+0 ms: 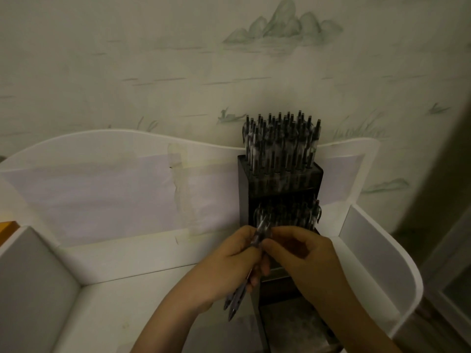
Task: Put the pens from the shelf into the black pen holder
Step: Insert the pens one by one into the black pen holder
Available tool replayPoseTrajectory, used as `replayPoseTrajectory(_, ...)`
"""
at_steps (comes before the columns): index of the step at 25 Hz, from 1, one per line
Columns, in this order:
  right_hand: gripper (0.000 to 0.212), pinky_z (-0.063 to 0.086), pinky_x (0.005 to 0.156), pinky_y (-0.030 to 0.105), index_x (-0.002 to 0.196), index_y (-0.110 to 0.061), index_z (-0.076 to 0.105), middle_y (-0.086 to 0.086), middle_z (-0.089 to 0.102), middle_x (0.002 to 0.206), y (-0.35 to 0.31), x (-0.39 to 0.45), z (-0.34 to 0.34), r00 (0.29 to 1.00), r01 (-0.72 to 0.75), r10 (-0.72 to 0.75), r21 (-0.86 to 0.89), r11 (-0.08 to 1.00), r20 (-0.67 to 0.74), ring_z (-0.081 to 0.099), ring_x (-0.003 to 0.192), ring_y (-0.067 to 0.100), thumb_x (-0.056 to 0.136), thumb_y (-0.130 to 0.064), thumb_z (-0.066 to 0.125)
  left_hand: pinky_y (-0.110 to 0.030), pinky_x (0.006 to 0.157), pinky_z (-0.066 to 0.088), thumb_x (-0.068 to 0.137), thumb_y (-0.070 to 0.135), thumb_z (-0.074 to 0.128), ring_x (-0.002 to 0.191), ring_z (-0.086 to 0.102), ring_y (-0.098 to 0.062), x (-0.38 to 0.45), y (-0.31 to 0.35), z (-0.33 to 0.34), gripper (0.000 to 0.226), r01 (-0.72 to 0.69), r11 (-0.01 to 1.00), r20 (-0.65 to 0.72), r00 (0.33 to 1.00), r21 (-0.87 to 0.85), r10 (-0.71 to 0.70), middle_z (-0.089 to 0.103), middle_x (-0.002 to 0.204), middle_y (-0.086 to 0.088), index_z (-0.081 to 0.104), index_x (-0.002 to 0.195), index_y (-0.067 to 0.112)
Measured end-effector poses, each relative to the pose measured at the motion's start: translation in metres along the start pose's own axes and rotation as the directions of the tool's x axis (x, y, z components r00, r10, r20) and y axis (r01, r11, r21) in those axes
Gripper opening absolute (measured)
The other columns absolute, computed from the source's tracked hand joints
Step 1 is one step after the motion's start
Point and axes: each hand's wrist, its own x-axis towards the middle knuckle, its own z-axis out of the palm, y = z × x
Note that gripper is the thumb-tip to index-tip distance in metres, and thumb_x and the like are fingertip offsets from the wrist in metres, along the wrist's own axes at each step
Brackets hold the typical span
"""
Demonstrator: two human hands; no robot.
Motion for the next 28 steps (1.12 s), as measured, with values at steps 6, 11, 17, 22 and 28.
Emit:
replayPoseTrajectory(6, 0.011, 0.058, 0.066, 0.024, 0.092, -0.003, 0.070, 0.009, 0.076, 0.085, -0.030, 0.011, -0.029, 0.992, -0.026, 0.069, 0.369, 0.929, -0.103, 0.073, 0.080, 0.023, 0.081, -0.003, 0.066, -0.032, 0.067, 0.056, 0.104, 0.018, 0.035, 0.067, 0.064, -0.019, 0.003, 0.002, 0.000, 0.026, 0.008, 0.999, -0.012, 1.000, -0.054, -0.008, 0.068, 0.086, -0.013, 0.057, 0.109, 0.006)
replayPoseTrajectory(11, 0.010, 0.057, 0.071, 0.020, 0.090, -0.011, 0.069, -0.002, 0.076, 0.082, -0.049, 0.023, -0.058, 0.927, 0.258, -0.238, 0.035, 0.965, -0.291, 0.073, 0.076, 0.015, 0.081, -0.006, 0.070, -0.035, 0.071, 0.057, 0.104, 0.022, 0.036, 0.069, 0.064, -0.019, 0.003, -0.002, -0.004, 0.027, 0.031, 0.995, -0.057, 0.998, -0.096, -0.036, 0.068, 0.086, -0.013, 0.060, 0.114, 0.015)
replayPoseTrajectory(17, 0.014, 0.048, 0.072, 0.005, 0.093, -0.022, 0.069, -0.018, 0.070, 0.078, -0.014, 0.026, -0.045, 0.925, 0.239, -0.310, -0.297, 0.924, -0.221, 0.067, 0.080, -0.002, 0.082, -0.016, 0.074, -0.025, 0.061, 0.053, 0.103, 0.024, 0.036, 0.065, 0.062, -0.020, 0.002, 0.002, -0.004, 0.027, 0.003, 0.998, -0.067, 0.998, -0.062, -0.008, 0.066, 0.082, -0.013, 0.059, 0.118, 0.022)
replayPoseTrajectory(22, 0.020, 0.045, 0.072, 0.000, 0.096, -0.026, 0.064, -0.024, 0.064, 0.085, 0.012, 0.026, -0.035, 0.934, 0.255, -0.328, -0.375, 0.891, -0.145, 0.063, 0.083, -0.010, 0.083, -0.012, 0.072, -0.025, 0.060, 0.051, 0.103, 0.025, 0.036, 0.064, 0.062, -0.019, 0.001, 0.001, -0.005, 0.028, 0.011, 0.999, -0.065, 0.998, -0.045, -0.013, 0.066, 0.077, -0.008, 0.058, 0.119, 0.024)
replayPoseTrajectory(28, 0.018, 0.043, 0.069, -0.001, 0.089, -0.028, 0.067, -0.024, 0.065, 0.080, 0.014, 0.028, -0.038, 0.946, 0.218, -0.288, -0.367, 0.904, -0.146, 0.062, 0.080, -0.012, 0.080, -0.015, 0.075, -0.029, 0.060, 0.049, 0.103, 0.026, 0.036, 0.061, 0.061, -0.017, 0.003, 0.001, 0.000, 0.026, 0.003, 1.000, -0.044, 0.999, -0.029, -0.004, 0.066, 0.074, -0.006, 0.058, 0.117, 0.023)
